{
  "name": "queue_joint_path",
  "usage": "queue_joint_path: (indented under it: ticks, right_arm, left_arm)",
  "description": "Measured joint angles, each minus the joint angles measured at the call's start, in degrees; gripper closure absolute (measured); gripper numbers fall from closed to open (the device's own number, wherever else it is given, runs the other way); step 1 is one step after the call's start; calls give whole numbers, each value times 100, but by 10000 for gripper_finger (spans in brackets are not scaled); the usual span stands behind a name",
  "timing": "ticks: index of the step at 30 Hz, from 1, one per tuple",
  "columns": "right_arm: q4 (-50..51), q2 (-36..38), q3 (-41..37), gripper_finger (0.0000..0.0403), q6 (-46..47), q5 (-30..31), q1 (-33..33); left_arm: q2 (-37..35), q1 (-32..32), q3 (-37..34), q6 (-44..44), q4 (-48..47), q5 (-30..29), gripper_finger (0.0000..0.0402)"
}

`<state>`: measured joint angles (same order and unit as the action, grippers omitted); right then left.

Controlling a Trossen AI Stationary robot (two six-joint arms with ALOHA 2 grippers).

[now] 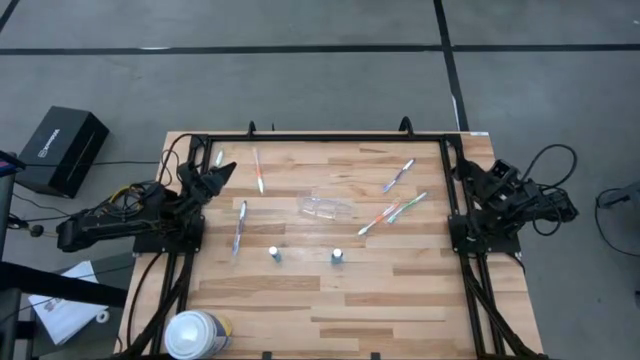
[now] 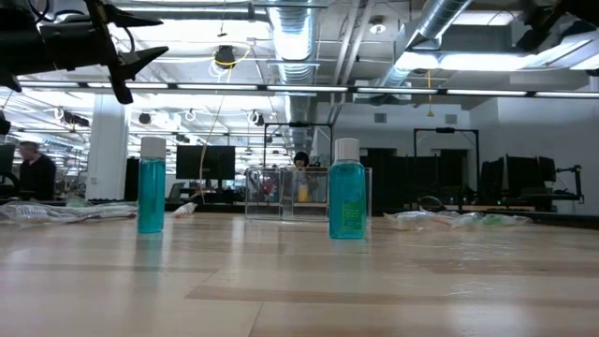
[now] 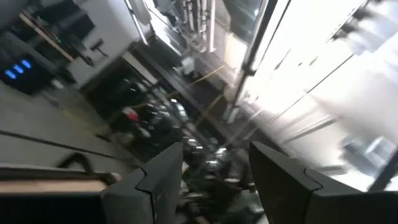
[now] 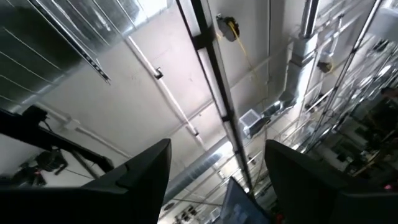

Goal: Pick & Place toothbrushing station
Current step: Put the left blue mouthwash into the transparent organizer

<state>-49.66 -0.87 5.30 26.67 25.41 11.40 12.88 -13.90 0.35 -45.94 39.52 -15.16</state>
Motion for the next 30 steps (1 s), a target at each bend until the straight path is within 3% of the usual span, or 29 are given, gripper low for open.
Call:
queue_joint_path:
  ticks: [3, 6, 12, 16, 20, 25, 30]
  right_arm:
    - [56, -307, 222, 154, 212, 17, -21]
    - [32, -975, 644, 154, 74, 2, -149]
    - [-26, -2467, 2146, 154, -1873, -85, -602]
    - [71, -3238, 3227, 154, -3672, 17, -874]
    - [921, -3558, 4270, 154, -3594, 12, -1068]
    - [3525, -3821, 5471, 154, -3106, 2, -1080]
    - [4410, -4125, 6135, 154, -2812, -5, -1079]
  left_arm:
    - [86, 1, 188, -362, 64, 343, 221]
    - [612, 5, 797, -74, 69, 848, 230]
    - [2571, 3, 2506, 838, -708, 1923, 260]
    - [3977, 3, 3767, 1219, -2693, 3016, 272]
    - [5050, 1, 4735, 2223, -4965, 3676, 273]
    - [5914, 141, 5593, 3644, -7246, 3659, 260]
    - [6254, 487, 5970, 4882, -8861, 2570, 238]
